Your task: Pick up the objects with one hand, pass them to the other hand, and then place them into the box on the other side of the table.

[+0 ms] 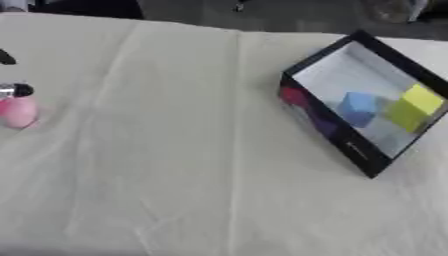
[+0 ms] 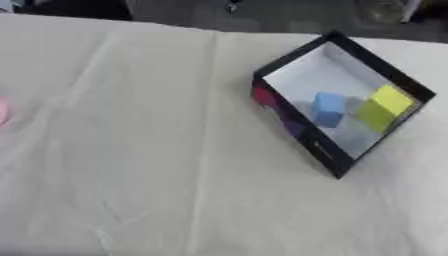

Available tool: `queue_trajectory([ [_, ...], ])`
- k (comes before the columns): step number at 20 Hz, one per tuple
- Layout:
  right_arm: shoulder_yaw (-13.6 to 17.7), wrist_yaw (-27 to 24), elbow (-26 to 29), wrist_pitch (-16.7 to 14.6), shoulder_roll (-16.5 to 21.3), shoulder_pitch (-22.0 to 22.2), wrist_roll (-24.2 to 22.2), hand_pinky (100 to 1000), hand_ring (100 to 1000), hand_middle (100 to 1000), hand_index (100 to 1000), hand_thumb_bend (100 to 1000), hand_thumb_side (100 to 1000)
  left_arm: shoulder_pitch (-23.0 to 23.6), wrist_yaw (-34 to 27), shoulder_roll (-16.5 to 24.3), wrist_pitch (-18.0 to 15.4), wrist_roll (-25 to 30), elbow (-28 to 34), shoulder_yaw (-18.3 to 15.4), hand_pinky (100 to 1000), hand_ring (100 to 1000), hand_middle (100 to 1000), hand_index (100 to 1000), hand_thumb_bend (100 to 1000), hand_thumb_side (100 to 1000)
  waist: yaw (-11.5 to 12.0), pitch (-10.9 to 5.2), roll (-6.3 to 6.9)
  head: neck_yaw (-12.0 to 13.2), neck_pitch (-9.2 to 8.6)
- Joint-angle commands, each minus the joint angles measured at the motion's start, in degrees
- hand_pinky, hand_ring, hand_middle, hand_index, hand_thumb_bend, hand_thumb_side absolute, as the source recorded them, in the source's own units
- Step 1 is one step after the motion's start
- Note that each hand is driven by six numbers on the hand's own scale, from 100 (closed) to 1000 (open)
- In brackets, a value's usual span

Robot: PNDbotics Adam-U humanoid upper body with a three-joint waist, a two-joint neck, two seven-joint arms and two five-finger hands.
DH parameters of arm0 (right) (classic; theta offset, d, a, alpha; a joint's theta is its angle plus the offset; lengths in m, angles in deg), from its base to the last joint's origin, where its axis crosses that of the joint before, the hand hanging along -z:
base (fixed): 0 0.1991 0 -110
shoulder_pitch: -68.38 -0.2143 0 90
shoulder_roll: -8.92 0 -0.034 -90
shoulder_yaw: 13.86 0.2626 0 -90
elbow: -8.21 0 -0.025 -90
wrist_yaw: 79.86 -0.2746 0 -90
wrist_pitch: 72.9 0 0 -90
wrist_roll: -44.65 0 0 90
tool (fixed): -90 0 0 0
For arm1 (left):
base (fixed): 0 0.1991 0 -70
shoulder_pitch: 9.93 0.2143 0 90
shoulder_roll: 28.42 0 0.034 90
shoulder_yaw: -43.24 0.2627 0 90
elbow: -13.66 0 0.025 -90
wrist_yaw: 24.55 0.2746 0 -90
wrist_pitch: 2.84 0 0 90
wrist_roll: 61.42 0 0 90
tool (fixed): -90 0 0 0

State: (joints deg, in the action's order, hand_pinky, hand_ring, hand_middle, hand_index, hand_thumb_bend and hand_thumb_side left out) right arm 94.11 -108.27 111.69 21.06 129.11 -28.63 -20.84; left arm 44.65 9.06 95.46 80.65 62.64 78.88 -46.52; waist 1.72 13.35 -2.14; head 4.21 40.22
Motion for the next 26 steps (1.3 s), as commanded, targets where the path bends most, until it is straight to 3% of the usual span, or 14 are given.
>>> queue_trajectory([
  [1, 0.9, 0.5, 0.4, 0.1, 1.9, -0.2, -0.1, 674, 962, 911, 987, 100, 559, -0.4, 0.8, 3.1, -0.1, 0.4, -0.7, -1.3, 856, 840, 789, 854, 592, 633, 0.1, 0.17, 0.7, 0.9, -0.22],
  [13, 0.8, 0.5, 0.2, 0.3, 1.2, 0.1, -0.3, 673, 962, 911, 987, 100, 561, 0.0, 2.8, 3.1, -0.4, 1.7, -1.9, -1.3, 851, 841, 787, 821, 594, 574, 0.3, -0.01, 0.54, 3.0, -1.29],
  [18, 0.7, 0.2, 0.0, 0.6, 0.5, 0.1, -0.6, 672, 962, 911, 990, 100, 563, 0.1, 5.0, 2.8, -0.4, 2.0, -2.6, -1.2, 843, 839, 789, 807, 625, 468, 0.2, 0.01, 0.39, 2.7, -1.09],
  [19, 0.6, 0.1, -0.2, 0.6, 0.5, -0.2, -0.8, 673, 962, 911, 991, 100, 533, 0.1, 5.6, 2.8, -0.3, 1.8, -2.7, -1.1, 841, 839, 790, 807, 637, 406, 0.1, 0.02, 0.37, 2.6, -0.99],
  [20, 0.5, 0.1, -0.3, 0.7, 0.4, -0.4, -1.0, 674, 963, 912, 992, 100, 563, 0.2, 6.3, 2.7, -0.2, 1.6, -2.9, -1.0, 841, 839, 790, 807, 617, 433, 0.1, 0.03, 0.33, 2.4, -0.89],
  [26, 0.3, 0.3, -1.2, 0.8, 0.0, -1.1, -1.9, 678, 965, 914, 994, 100, 562, 0.2, 8.4, 1.6, 0.8, -0.1, -3.8, -0.6, 834, 833, 783, 791, 546, 374, 0.0, 0.3, 0.07, 2.0, -0.55],
])
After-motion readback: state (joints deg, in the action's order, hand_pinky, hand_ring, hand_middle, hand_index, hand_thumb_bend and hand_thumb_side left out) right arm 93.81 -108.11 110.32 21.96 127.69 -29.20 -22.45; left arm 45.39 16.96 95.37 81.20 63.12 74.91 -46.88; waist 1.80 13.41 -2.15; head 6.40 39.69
